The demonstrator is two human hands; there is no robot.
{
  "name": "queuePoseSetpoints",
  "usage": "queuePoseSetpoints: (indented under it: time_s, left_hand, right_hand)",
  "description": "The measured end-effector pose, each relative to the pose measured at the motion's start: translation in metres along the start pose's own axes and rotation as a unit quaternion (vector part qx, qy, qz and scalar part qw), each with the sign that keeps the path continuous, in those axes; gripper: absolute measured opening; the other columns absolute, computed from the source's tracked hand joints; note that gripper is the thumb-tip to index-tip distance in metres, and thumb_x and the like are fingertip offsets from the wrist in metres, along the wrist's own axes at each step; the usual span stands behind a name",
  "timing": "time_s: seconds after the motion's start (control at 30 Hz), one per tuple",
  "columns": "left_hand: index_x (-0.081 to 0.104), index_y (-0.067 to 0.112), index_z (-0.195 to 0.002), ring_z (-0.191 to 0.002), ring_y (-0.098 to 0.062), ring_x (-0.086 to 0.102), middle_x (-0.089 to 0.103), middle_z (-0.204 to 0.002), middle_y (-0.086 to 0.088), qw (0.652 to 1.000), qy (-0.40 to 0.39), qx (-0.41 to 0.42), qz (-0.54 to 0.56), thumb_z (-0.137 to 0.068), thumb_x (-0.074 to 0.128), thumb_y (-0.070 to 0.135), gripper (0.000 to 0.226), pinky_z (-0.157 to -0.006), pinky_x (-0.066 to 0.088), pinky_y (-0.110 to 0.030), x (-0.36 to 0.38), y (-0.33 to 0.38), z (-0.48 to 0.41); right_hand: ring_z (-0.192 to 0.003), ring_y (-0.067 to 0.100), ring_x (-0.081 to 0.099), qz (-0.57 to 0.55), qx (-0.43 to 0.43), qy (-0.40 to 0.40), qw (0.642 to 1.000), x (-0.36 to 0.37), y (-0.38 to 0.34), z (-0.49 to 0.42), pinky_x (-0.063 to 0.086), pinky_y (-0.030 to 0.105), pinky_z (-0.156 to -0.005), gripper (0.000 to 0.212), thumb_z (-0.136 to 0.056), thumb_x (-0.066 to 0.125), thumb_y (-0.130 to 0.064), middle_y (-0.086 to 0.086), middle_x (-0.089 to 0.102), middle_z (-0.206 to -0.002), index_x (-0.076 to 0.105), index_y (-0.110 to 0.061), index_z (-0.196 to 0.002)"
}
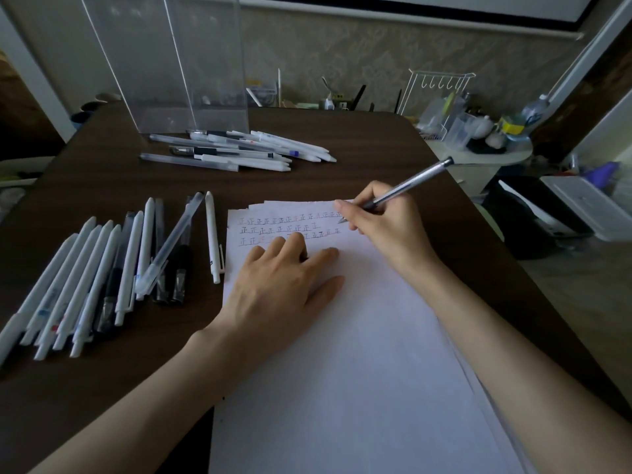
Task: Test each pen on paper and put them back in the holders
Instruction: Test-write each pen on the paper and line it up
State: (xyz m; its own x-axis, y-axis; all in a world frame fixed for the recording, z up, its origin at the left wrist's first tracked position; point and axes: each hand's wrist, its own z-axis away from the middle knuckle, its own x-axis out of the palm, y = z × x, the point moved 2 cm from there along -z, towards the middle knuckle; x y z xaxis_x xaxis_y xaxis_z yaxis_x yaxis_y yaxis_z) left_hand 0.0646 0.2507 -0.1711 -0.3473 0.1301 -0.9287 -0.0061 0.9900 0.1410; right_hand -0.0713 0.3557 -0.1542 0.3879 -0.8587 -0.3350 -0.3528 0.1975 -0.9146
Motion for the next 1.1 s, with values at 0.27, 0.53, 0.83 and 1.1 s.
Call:
queuePoseSetpoints:
  time_s: [0.27,0.53,0.83,1.1]
  left_hand:
    - [0.06,0.027,-0.114,-0.068,-0.02,0.047,0.042,-0.079,0.002,1.0,0.014,-0.002,-0.011,-0.09,0.03,0.051,0.045,-0.059,0.033,-0.03,0.0014,0.0,-0.0001]
    - [0.057,0.029,-0.118,-0.071,-0.016,0.043,0.037,-0.082,0.004,1.0,0.002,-0.011,0.002,-0.09,0.026,0.053,0.048,-0.062,0.033,-0.03,-0.0012,0.0005,-0.0009]
    - [0.057,0.029,-0.118,-0.072,-0.019,0.046,0.042,-0.082,0.002,1.0,-0.006,-0.015,0.015,-0.09,0.027,0.053,0.047,-0.062,0.035,-0.031,-0.0007,0.0003,-0.0002]
    - [0.055,0.03,-0.121,-0.073,-0.013,0.037,0.038,-0.084,0.004,1.0,-0.006,-0.011,0.019,-0.09,0.024,0.055,0.051,-0.064,0.032,-0.03,-0.0004,-0.0007,0.0004]
  right_hand:
    - [-0.048,-0.002,0.056,0.091,-0.042,0.001,0.995,-0.0026,0.0053,-0.0049,0.04,0.011,-0.052,0.028,-0.087,0.063,-0.01,0.017,0.059,-0.059,0.044,-0.006,-0.067]
    - [-0.048,0.003,0.053,0.111,-0.049,0.01,0.993,-0.0028,0.0088,-0.0075,0.042,0.023,-0.053,0.031,-0.087,0.061,-0.011,0.005,0.055,-0.054,0.041,-0.012,-0.064]
    - [-0.047,0.001,0.054,0.102,-0.044,0.007,0.994,-0.0029,0.0086,-0.0057,0.041,0.018,-0.052,0.026,-0.087,0.06,-0.008,0.013,0.055,-0.055,0.044,-0.005,-0.067]
    - [-0.048,0.001,0.055,0.083,-0.052,-0.01,0.995,-0.0022,0.0098,-0.0063,0.042,0.015,-0.053,0.035,-0.087,0.061,-0.008,0.003,0.055,-0.052,0.041,-0.017,-0.061]
